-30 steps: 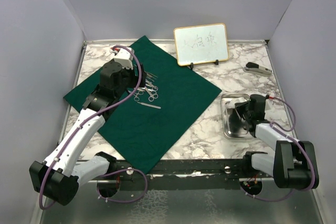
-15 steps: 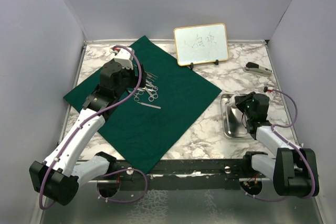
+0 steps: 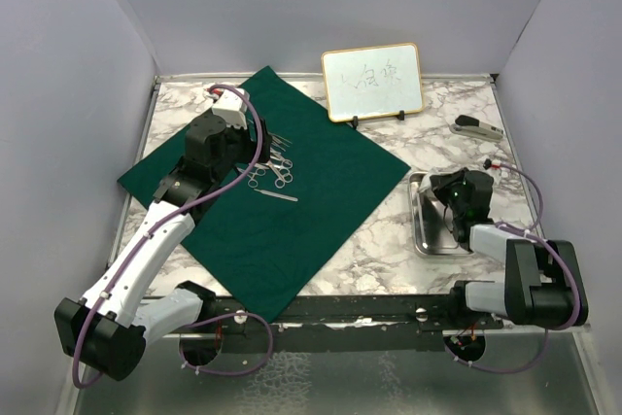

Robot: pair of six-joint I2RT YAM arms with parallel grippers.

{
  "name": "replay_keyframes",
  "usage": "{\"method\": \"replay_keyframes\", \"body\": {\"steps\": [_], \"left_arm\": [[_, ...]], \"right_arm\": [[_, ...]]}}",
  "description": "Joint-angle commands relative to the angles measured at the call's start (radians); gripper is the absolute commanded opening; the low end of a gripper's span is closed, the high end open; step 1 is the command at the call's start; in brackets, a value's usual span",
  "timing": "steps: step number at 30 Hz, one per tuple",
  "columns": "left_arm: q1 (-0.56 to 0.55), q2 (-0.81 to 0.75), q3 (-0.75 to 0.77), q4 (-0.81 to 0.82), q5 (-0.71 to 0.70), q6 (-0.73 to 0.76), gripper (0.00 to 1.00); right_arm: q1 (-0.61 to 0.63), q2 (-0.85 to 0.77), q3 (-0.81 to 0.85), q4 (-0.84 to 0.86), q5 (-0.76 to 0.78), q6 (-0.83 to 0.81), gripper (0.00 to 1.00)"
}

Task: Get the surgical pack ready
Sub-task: Place the medical item in the container.

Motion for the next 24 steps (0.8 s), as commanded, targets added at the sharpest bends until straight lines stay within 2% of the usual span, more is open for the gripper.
{"method": "replay_keyframes", "body": {"steps": [1, 24], "left_arm": [[-0.006, -0.009, -0.010, 0.029, 0.022, 0.014, 0.75], [-0.006, -0.002, -0.012, 0.030, 0.032, 0.018, 0.75]], "right_arm": [[-0.006, 0.022, 0.016, 0.054, 0.057, 0.028, 0.01], [-0.007, 0.059, -0.004, 0.042, 0.169, 0.031, 0.01]]}}
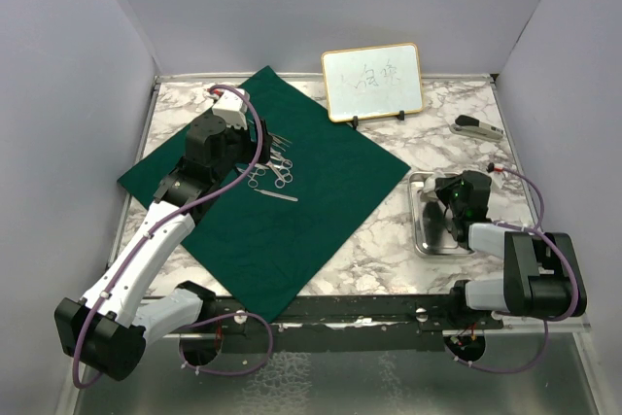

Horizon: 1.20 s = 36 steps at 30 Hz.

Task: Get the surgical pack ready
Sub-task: Place the medical item in the container.

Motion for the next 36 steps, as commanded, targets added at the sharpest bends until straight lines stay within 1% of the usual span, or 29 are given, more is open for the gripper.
{"method": "replay_keyframes", "body": {"steps": [1, 15, 24, 27, 31, 34, 36], "left_arm": [[-0.006, -0.002, -0.008, 0.027, 0.023, 0.011, 0.75], [-0.009, -0.005, -0.010, 0.029, 0.028, 0.012, 0.75], [-0.011, -0.005, -0.011, 0.029, 0.030, 0.011, 0.75], [-0.011, -0.007, -0.013, 0.028, 0.031, 0.013, 0.75], [-0.011, -0.008, -0.013, 0.029, 0.031, 0.014, 0.75], [-0.011, -0.009, -0.013, 0.029, 0.035, 0.013, 0.75], [-0.012, -0.010, -0.014, 0.030, 0.034, 0.013, 0.75]], "right_arm": [[-0.008, 0.004, -0.003, 0.020, 0.060, 0.010, 0.01], [-0.010, 0.015, 0.023, -0.044, 0.091, 0.045, 0.01], [-0.016, 0.050, 0.065, -0.101, 0.094, 0.063, 0.01], [-0.018, 0.055, 0.085, -0.156, 0.109, 0.085, 0.01], [-0.020, 0.044, 0.085, -0.189, 0.129, 0.103, 0.01], [-0.020, 0.042, 0.092, -0.219, 0.145, 0.122, 0.03], [-0.020, 0.041, 0.105, -0.253, 0.150, 0.124, 0.06]]}}
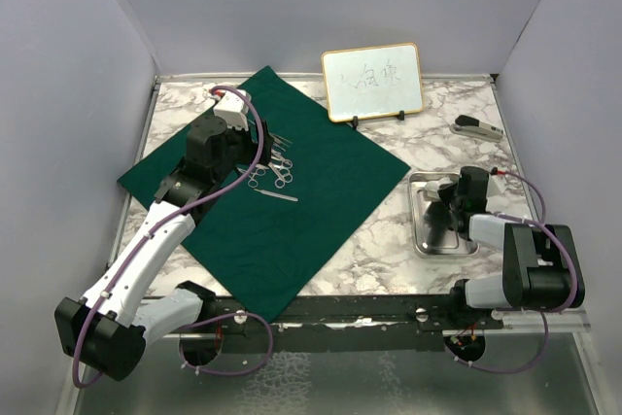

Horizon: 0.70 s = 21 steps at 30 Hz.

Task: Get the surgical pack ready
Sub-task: Place the medical item in the container.

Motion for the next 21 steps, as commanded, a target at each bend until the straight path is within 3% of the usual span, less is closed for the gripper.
{"method": "replay_keyframes", "body": {"steps": [1, 10, 14, 21], "left_arm": [[-0.006, -0.010, -0.008, 0.027, 0.026, 0.010, 0.75], [-0.006, -0.005, -0.009, 0.028, 0.029, 0.010, 0.75], [-0.006, -0.002, -0.010, 0.028, 0.029, 0.009, 0.75], [-0.006, 0.006, -0.011, 0.028, 0.018, 0.014, 0.75]], "right_arm": [[-0.007, -0.009, 0.038, -0.096, 0.067, 0.033, 0.08], [-0.007, -0.086, 0.067, -0.187, 0.073, -0.027, 0.28], [-0.007, -0.138, 0.080, -0.261, 0.071, -0.031, 0.49], [-0.009, -0.309, 0.111, -0.448, 0.056, -0.109, 0.54]]}}
